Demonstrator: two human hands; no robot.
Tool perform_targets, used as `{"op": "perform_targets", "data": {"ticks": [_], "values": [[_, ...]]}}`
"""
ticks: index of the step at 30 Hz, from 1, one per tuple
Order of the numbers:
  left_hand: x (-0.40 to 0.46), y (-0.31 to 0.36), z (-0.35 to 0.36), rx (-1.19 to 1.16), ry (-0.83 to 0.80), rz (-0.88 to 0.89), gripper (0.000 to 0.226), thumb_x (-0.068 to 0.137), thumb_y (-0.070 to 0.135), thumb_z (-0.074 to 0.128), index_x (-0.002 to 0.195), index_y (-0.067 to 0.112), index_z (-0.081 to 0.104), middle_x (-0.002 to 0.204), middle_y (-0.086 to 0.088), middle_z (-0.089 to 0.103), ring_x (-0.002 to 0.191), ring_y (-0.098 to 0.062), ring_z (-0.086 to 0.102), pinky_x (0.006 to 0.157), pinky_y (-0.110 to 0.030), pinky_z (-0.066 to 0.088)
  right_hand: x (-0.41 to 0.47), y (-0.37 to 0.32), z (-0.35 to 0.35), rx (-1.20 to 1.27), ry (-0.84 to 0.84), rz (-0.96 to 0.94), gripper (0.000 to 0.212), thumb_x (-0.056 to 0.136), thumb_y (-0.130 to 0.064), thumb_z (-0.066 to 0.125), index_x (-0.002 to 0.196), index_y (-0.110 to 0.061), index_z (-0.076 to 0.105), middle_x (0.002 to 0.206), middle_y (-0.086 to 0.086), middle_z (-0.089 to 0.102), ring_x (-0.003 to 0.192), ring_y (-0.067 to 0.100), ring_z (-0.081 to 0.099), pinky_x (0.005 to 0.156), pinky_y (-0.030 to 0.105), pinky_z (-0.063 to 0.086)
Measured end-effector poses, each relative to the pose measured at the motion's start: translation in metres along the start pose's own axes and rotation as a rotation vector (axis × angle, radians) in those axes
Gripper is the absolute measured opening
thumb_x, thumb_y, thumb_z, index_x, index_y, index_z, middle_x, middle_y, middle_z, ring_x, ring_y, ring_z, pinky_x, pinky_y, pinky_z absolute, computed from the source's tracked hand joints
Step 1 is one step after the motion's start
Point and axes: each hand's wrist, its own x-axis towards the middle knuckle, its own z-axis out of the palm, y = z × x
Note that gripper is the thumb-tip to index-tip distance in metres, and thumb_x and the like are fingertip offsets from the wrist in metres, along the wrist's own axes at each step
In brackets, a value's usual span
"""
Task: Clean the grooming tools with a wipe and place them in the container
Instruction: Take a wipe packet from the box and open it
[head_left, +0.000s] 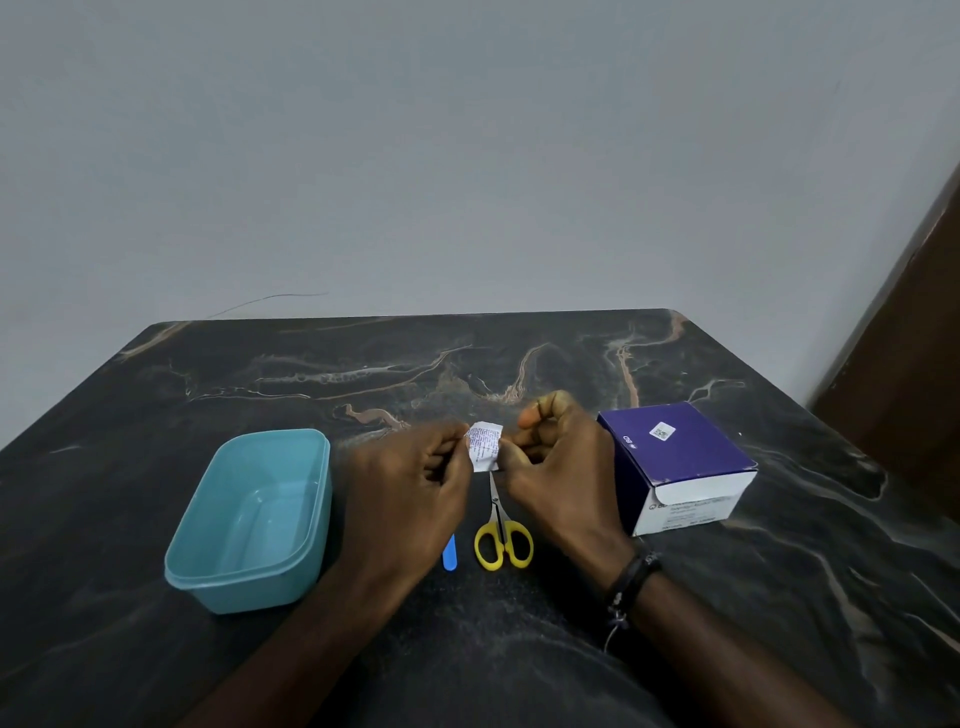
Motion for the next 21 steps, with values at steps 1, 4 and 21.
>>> {"op": "perform_targets", "data": {"ticks": [1, 4, 21], "values": [[-0.0004, -0.0003, -0.0003, 0.009, -0.005, 0.016, 0.019, 0.080, 0.011, 0.070, 0.094, 0.023, 0.066, 0.072, 0.010, 0.072, 0.062, -0.004, 0.067, 0.056, -0.028, 0.057, -0.0002, 0.0000, -0.0002, -0.009, 0.002, -0.002, 0.036, 0.074, -0.008, 0.077, 0.077, -0.031, 0.049, 0.069, -0.005, 0.067, 0.062, 0.005, 0.067, 0.055, 0.019, 0.056], [-0.0010, -0.0025, -0.0005, 0.042, -0.015, 0.034, 0.010, 0.082, 0.013, 0.067, 0.088, 0.019, 0.063, 0.064, 0.000, 0.071, 0.054, -0.013, 0.066, 0.051, -0.036, 0.056, -0.0013, -0.0004, 0.0002, -0.050, 0.002, -0.026, 0.036, 0.075, -0.009, 0.076, 0.073, -0.031, 0.048, 0.070, -0.005, 0.067, 0.062, 0.006, 0.066, 0.055, 0.022, 0.056], [0.0042, -0.0041, 0.0021, -0.172, 0.100, -0.438, 0.016, 0.079, 0.007, 0.076, 0.083, 0.021, 0.074, 0.068, 0.014, 0.071, 0.061, 0.000, 0.069, 0.056, -0.015, 0.057, 0.0021, -0.0005, -0.0046, -0.092, 0.068, -0.075, 0.021, 0.080, -0.004, 0.060, 0.074, -0.023, 0.055, 0.070, -0.009, 0.063, 0.062, 0.006, 0.060, 0.052, 0.016, 0.046]]}}
